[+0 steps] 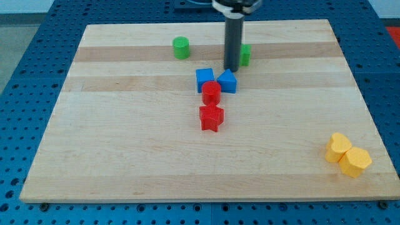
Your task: Move the red circle towards the top center of the board
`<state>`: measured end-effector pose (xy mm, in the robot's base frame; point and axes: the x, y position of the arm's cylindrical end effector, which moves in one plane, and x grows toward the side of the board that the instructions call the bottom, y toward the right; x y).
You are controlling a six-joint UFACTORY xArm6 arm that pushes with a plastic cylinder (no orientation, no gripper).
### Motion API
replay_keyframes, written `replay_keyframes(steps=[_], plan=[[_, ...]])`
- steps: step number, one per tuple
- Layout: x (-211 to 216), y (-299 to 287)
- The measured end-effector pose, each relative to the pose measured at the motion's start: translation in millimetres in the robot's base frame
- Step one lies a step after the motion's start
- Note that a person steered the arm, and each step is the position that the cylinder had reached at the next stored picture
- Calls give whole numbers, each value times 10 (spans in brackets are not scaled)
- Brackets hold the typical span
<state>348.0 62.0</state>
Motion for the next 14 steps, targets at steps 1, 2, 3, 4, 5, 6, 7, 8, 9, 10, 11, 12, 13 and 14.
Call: replay_keyframes(steps=[1, 2, 3, 4, 5, 6, 7, 8, 9, 10, 11, 12, 13, 14], plan=[[136, 183], [284, 191], [344, 192], [367, 178], [367, 89], [370, -39], [380, -97], [380, -52], [515, 56], [728, 73], [854, -44], [884, -295], [837, -580], [812, -773]])
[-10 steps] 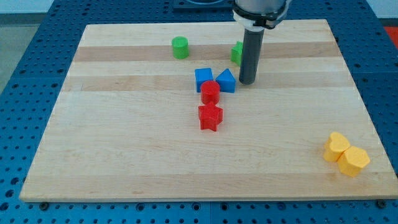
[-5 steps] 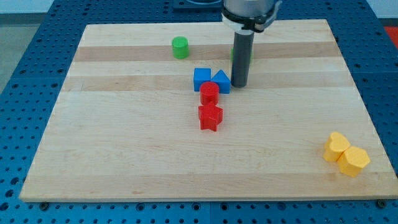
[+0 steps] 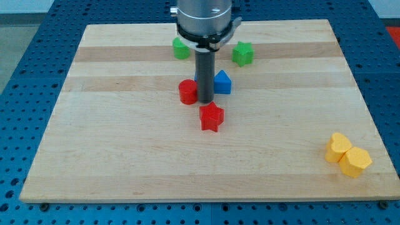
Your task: Move the red circle towards the top center of the board
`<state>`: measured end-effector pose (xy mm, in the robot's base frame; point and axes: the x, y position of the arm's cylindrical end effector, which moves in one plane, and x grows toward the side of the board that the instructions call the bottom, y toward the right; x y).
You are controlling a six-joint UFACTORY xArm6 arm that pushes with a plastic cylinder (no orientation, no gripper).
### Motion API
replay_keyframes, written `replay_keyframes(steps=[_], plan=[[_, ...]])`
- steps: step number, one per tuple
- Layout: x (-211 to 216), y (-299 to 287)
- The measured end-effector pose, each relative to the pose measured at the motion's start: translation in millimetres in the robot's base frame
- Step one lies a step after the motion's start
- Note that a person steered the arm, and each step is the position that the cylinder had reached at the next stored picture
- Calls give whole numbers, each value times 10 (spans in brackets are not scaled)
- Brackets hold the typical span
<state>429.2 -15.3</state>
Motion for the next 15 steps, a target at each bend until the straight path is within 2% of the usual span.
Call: replay_keyframes(steps=[4, 7, 8, 10, 15], plan=[[-51, -1100], [-628, -1346], [-658, -1354], [-728, -1133], [-750, -47]])
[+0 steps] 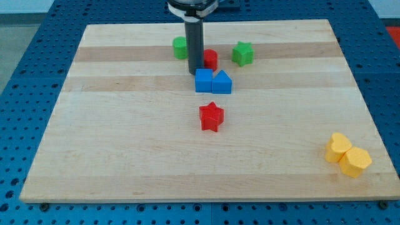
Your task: Move the red circle towards the top center of the board
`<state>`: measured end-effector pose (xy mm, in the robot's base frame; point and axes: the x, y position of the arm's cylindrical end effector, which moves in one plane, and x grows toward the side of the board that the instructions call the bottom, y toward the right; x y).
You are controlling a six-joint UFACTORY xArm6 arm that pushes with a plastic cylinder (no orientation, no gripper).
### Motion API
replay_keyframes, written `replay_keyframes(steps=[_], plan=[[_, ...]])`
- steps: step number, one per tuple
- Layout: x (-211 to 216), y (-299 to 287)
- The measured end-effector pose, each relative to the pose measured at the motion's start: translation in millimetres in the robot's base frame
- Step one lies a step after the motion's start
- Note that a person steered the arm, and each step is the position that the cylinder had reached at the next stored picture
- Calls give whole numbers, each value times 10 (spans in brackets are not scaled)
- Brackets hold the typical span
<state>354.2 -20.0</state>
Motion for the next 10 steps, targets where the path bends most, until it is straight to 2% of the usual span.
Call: replay_keyframes(steps=[2, 5, 7, 10], plan=[[0, 309], [-438, 414], [-440, 690], [-933, 599]])
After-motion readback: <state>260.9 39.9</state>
